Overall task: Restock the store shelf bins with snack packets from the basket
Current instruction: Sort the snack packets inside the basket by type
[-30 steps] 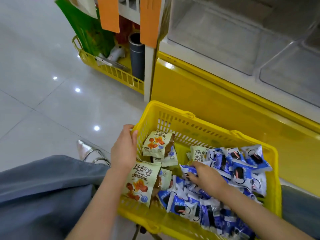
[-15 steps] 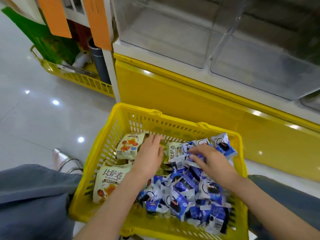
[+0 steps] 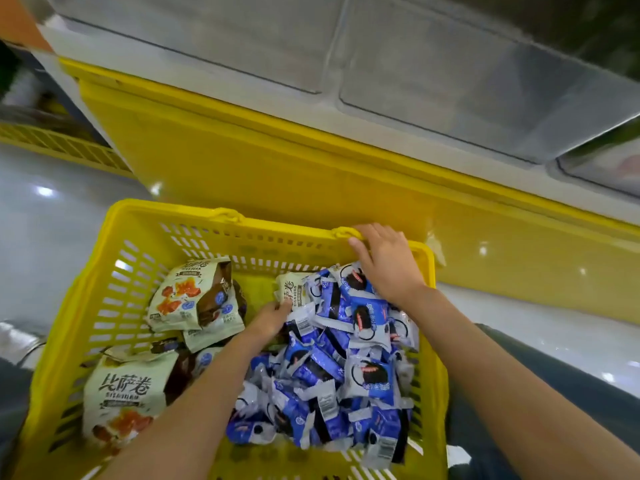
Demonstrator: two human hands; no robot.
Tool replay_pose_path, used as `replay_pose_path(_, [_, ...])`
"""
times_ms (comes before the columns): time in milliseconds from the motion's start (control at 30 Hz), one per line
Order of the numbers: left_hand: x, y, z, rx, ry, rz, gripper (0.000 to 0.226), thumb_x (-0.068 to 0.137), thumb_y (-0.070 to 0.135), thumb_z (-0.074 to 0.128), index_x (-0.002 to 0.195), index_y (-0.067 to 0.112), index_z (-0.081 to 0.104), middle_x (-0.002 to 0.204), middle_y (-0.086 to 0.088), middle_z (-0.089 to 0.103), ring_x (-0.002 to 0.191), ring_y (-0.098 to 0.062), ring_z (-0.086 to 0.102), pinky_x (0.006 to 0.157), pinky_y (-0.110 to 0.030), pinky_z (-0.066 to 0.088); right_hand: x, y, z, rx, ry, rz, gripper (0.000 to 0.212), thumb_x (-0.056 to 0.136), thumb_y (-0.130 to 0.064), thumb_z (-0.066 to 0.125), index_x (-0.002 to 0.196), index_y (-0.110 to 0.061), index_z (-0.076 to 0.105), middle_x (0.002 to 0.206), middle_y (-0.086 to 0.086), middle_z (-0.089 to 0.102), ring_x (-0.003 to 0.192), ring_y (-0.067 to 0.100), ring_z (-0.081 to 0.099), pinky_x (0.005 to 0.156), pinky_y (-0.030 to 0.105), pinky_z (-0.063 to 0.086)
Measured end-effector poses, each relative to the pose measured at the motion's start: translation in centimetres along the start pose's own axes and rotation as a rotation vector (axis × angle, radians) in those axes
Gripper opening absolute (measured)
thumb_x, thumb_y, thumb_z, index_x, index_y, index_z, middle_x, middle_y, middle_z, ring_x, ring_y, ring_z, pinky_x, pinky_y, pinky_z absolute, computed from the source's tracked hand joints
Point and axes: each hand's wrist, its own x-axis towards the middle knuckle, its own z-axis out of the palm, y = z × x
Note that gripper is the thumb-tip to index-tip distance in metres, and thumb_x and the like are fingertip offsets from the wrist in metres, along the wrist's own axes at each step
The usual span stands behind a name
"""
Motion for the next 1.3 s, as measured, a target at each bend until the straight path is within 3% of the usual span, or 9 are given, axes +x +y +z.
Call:
replay_pose_path(300, [-3.2,0.7,-1.4,0.196,0.377,0.332,0.037,0.088,0.029,0.061,0.111,0.005,0.043,0.091,0.0,0.048,0.087,-0.019,0.053,0.057,-0.014,0.035,-1.6,-1.9,-0.6,0.204,0.145,-0.093,0.028,0.098,-0.014,0.044,0.122,-0.006,0.054,0.116,0.01,0.056,0.11,0.024,0.051,0.096,0.031,0.039])
replay_pose_path(433, [-7.0,1.0,-3.6,0.402,0.586,0.606,0.037,0.084,0.027,0.066,0.113,0.012,0.047,0.103,0.005,0.045,0.086,-0.008,0.045,0.068,-0.018,0.034,-3.0,-4.8,-0.1,0.334,0.051,-0.167,0.032,0.096,-0.014,0.05,0.127,-0.006,0.05,0.123,0.012,0.053,0.111,0.026,0.053,0.088,0.018,0.036])
replay_pose_path(533, [-10.2,1.8,-5.5,0.304,0.55,0.721,0.034,0.08,0.032,0.068,0.108,0.028,0.049,0.088,0.015,0.056,0.072,-0.002,0.054,0.06,-0.015,0.042,-3.4,-6.9,0.4,0.579,-0.253,0.034,0.069,0.088,-0.033,0.062,0.144,-0.012,0.026,0.145,0.002,0.038,0.129,0.015,0.041,0.104,0.021,0.034])
replay_pose_path(633, [-12.6,2.3,-7.1,0.138,0.519,0.761,0.036,0.077,0.031,0.071,0.101,0.037,0.046,0.082,0.019,0.059,0.076,0.009,0.057,0.061,-0.008,0.045,-3.8,-8.4,0.5,0.879,-0.471,0.169,0.072,0.079,-0.033,0.072,0.136,-0.015,0.032,0.121,-0.008,0.057,0.097,-0.006,0.06,0.077,0.015,0.052])
replay_pose_path(733, [-13.9,2.5,-9.1,-0.117,0.497,0.742,0.037,0.078,0.027,0.071,0.103,0.039,0.046,0.099,0.011,0.064,0.093,0.002,0.06,0.078,-0.02,0.051,-3.8,-9.9,0.6,0.986,-0.476,0.188,0.059,0.073,-0.036,0.076,0.123,-0.025,0.045,0.109,-0.013,0.063,0.085,-0.011,0.063,0.066,0.008,0.05])
replay_pose_path(867, [-14.9,1.5,-12.6,0.045,0.718,0.855,0.02,0.092,0.025,0.054,0.111,0.026,0.051,0.098,0.014,0.057,0.089,0.01,0.053,0.076,-0.006,0.041,-2.9,-12.4,0.6,1.018,-0.384,0.231,0.052,0.072,-0.042,0.075,0.115,-0.02,0.056,0.103,-0.012,0.067,0.089,-0.003,0.065,0.07,0.011,0.052])
replay_pose_path(1033, [-13.5,-3.5,-17.6,0.295,0.931,0.571,0.034,0.097,0.018,0.044,0.126,0.003,0.047,0.122,-0.015,0.052,0.116,-0.029,0.046,0.096,-0.036,0.034,-0.6,-16.2,2.9,0.972,-0.22,0.448,0.036,0.081,-0.044,0.067,0.103,-0.015,0.067,0.107,0.009,0.071,0.091,0.02,0.068,0.086,0.042,0.055])
replay_pose_path(1167, [-12.3,-6.6,-17.7,0.197,0.705,0.379,0.031,0.098,0.039,0.028,0.1,0.016,0.048,0.079,-0.002,0.059,0.081,-0.03,0.058,0.063,-0.034,0.037,0.8,-20.2,5.8,0.867,-0.24,0.366,0.042,0.082,-0.048,0.065,0.101,-0.011,0.068,0.102,0.007,0.072,0.089,0.023,0.068,0.082,0.04,0.055])
replay_pose_path(1300, [-12.2,-7.0,-17.4,0.195,0.768,0.431,0.028,0.097,0.043,0.027,0.089,0.021,0.042,0.067,0.004,0.051,0.062,-0.015,0.051,0.051,-0.03,0.03,2.3,-20.1,7.8,0.668,-0.358,0.312,0.059,0.084,-0.055,0.057,0.101,0.0,0.067,0.092,0.015,0.072,0.083,0.031,0.067,0.076,0.043,0.055])
